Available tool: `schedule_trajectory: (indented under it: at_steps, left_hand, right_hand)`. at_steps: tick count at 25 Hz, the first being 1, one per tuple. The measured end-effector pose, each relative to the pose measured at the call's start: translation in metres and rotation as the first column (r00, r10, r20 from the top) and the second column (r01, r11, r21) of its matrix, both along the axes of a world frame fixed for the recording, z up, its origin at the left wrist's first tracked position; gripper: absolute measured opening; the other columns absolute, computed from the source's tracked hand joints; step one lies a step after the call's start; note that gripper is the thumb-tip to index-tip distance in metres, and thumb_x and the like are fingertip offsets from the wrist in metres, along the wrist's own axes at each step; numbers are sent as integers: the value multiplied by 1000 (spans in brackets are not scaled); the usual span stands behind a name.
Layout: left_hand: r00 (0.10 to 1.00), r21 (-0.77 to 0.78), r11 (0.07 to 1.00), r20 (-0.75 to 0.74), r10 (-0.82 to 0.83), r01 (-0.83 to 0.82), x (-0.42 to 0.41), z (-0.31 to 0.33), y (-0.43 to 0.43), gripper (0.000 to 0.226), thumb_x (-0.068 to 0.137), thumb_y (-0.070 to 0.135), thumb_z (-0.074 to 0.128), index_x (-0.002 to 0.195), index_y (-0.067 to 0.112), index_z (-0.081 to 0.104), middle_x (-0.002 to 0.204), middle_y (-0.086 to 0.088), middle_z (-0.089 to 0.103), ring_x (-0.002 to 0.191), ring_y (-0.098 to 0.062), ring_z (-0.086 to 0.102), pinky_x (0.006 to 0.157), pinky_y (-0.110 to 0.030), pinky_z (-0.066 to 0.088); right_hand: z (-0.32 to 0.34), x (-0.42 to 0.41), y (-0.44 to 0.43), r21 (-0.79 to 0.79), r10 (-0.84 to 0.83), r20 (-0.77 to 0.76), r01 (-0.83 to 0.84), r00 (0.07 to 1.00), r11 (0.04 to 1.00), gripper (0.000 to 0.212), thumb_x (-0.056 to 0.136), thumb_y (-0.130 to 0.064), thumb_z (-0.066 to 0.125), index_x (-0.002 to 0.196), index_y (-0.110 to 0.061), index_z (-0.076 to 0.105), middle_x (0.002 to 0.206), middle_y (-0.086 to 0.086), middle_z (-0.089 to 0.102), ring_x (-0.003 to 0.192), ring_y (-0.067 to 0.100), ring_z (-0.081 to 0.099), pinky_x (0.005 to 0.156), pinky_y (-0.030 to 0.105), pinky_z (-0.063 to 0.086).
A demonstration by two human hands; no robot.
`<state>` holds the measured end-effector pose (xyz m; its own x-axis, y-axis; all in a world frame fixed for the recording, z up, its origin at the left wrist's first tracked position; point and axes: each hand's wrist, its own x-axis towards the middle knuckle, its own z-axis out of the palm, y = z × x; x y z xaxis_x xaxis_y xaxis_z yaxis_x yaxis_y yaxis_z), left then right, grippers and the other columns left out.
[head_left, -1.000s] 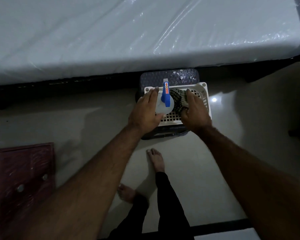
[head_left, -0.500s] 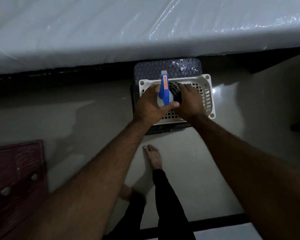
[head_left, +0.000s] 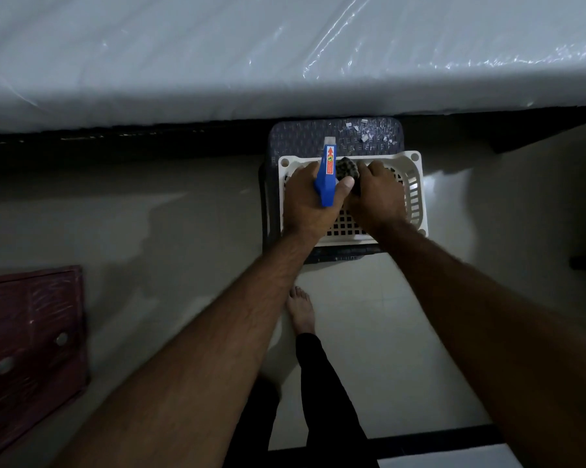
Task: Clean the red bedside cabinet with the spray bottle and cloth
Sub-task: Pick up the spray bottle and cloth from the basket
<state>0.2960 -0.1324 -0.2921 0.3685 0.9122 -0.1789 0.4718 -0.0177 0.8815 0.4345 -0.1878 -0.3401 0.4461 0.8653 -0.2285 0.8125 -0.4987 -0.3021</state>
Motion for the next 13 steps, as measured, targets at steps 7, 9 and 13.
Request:
schedule_trajectory:
  at_steps: [7, 9, 13]
  left_hand:
    - [987, -47, 999, 159, 7, 0, -27, 15, 10, 22, 90, 36, 72, 98, 19, 60, 95, -17, 70, 83, -20, 64, 79, -34, 55]
    - [980, -63, 998, 196, 40, -28, -36, 29, 18, 31, 90, 34, 73, 114, 16, 64, 107, -9, 73, 96, -14, 68, 87, -31, 56]
    - [964, -15, 993, 238, 121, -121, -66, 49, 39, 41, 90, 31, 72, 124, 11, 61, 106, -1, 73, 97, -8, 68, 89, -18, 51]
  right_hand:
    - [46, -13, 5, 65, -320, -711, 512, 626, 856, 11, 101, -18, 53, 107, -18, 63, 106, 7, 69, 101, 27, 67, 86, 48, 58]
    - [68, -24, 11, -103, -347, -898, 638, 271, 764, 16, 105, -14, 51, 113, -19, 63, 113, 8, 72, 107, 26, 70, 88, 45, 59]
    - [94, -46, 23, -384, -345, -918, 647, -194, 658, 31, 105, -22, 50, 130, -8, 63, 121, 14, 75, 111, 32, 73, 90, 49, 60]
